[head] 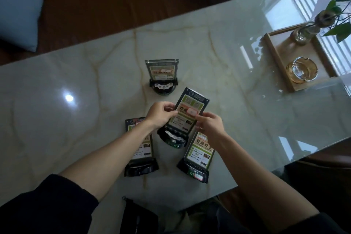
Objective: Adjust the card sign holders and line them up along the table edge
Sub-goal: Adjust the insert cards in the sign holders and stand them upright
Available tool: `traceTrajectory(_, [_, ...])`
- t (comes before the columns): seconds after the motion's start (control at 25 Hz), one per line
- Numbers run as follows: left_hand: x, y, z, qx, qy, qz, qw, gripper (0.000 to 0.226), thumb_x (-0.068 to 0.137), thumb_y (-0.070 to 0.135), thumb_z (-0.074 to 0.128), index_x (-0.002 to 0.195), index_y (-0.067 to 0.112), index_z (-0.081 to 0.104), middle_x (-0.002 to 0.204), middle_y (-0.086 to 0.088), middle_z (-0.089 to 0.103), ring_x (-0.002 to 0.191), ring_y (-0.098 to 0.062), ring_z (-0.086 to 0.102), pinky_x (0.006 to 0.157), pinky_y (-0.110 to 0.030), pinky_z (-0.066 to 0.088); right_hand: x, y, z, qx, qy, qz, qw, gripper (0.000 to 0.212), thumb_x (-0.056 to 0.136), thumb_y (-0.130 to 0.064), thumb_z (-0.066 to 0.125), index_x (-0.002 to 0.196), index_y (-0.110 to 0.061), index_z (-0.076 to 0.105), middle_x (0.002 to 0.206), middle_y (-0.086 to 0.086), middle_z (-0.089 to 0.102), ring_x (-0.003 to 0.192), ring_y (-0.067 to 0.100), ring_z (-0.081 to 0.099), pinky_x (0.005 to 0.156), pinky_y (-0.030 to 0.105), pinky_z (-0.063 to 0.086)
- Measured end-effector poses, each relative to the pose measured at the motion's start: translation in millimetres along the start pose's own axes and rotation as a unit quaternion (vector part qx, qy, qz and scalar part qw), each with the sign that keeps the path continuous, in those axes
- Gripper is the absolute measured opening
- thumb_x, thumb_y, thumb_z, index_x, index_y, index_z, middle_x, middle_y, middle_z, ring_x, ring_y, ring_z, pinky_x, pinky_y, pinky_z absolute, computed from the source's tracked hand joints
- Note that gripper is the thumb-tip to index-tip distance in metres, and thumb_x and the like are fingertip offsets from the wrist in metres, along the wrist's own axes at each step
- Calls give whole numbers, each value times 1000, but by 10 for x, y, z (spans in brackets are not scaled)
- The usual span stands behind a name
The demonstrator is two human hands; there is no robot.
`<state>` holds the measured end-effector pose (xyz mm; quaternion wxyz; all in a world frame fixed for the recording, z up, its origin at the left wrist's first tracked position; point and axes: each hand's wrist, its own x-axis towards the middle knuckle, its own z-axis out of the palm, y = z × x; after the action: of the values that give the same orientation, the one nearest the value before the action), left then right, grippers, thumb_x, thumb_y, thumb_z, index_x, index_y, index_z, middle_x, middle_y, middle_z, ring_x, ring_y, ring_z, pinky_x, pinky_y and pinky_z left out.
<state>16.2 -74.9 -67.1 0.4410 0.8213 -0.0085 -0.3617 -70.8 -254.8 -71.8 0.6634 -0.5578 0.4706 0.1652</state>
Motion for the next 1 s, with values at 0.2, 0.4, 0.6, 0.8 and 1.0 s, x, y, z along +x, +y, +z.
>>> traceTrajectory(0.2, [164, 415, -18, -49, 52, 76, 994, 15, 82, 21, 79, 93, 14, 73, 93, 1, 74, 89, -13, 68, 79, -25, 55, 113, -656, -155, -65, 15, -150, 986, 7, 90, -8, 68, 92, -14, 72, 85, -1, 77, 78, 12, 72, 64, 25, 54])
traceTrajectory(0.4, [398, 651, 22, -69, 93, 118, 986, 10, 80, 22, 81, 82, 23, 71, 82, 12, 71, 73, 1, 65, 73, -17, 54, 222, -991, -284, -139, 38, -255, 956, 13, 90, -7, 67, 84, -19, 70, 85, 2, 73, 78, 17, 66, 64, 32, 56])
traceTrajectory(0.6, [537, 620, 79, -72, 103, 106, 986, 13, 78, 21, 82, 74, 24, 70, 78, 10, 73, 75, -9, 68, 74, -22, 54, 281, -990, -326, -173, 54, -274, 945, 11, 88, -8, 68, 96, -6, 74, 93, 12, 75, 78, 20, 64, 74, 42, 55])
traceTrajectory(0.8, [477, 481, 123, -84, 81, 95, 989, 15, 76, 32, 83, 76, 25, 71, 67, 17, 69, 64, 5, 60, 66, -13, 45, 200, -918, -321, -172, 47, -270, 946, 12, 83, 1, 66, 92, -3, 73, 84, 8, 70, 68, 14, 59, 67, 34, 50])
traceTrajectory(1.0, [257, 343, 233, -53, 73, -1, 996, 41, 79, 37, 80, 109, 11, 69, 97, -1, 71, 89, -16, 64, 77, -26, 50, 60, -653, -439, -128, 19, -221, 967, 46, 89, -7, 68, 134, -12, 60, 120, 7, 65, 100, 20, 69, 80, 33, 55])
